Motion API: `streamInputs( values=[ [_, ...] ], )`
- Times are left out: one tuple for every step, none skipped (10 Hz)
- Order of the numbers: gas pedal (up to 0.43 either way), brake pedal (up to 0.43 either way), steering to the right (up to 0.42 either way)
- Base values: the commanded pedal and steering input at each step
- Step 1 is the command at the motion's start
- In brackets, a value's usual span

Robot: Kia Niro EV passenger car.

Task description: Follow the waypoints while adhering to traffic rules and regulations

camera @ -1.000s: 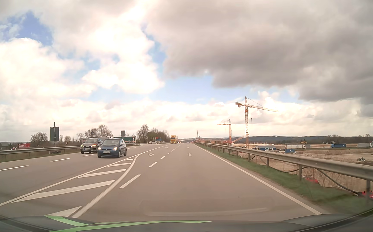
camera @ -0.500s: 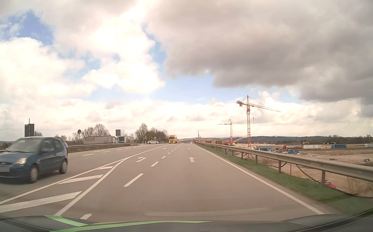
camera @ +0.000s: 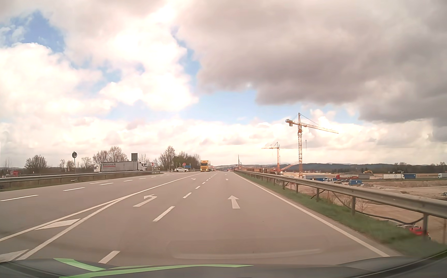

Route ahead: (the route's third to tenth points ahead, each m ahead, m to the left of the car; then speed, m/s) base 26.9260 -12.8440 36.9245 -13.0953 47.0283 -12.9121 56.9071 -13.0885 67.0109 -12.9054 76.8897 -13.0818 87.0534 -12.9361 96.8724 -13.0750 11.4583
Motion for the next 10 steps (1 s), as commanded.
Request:
streamInputs(
  values=[
    [0.138,0.0,0.0],
    [0.138,0.0,0.0],
    [0.138,0.0,0.001],
    [0.138,0.0,0.001],
    [0.138,0.0,0.001],
    [0.138,0.0,0.001],
    [0.138,0.0,0.001],
    [0.138,0.0,0.001],
    [0.138,0.0,0.001],
    [0.138,0.0,0.001]
  ],
)
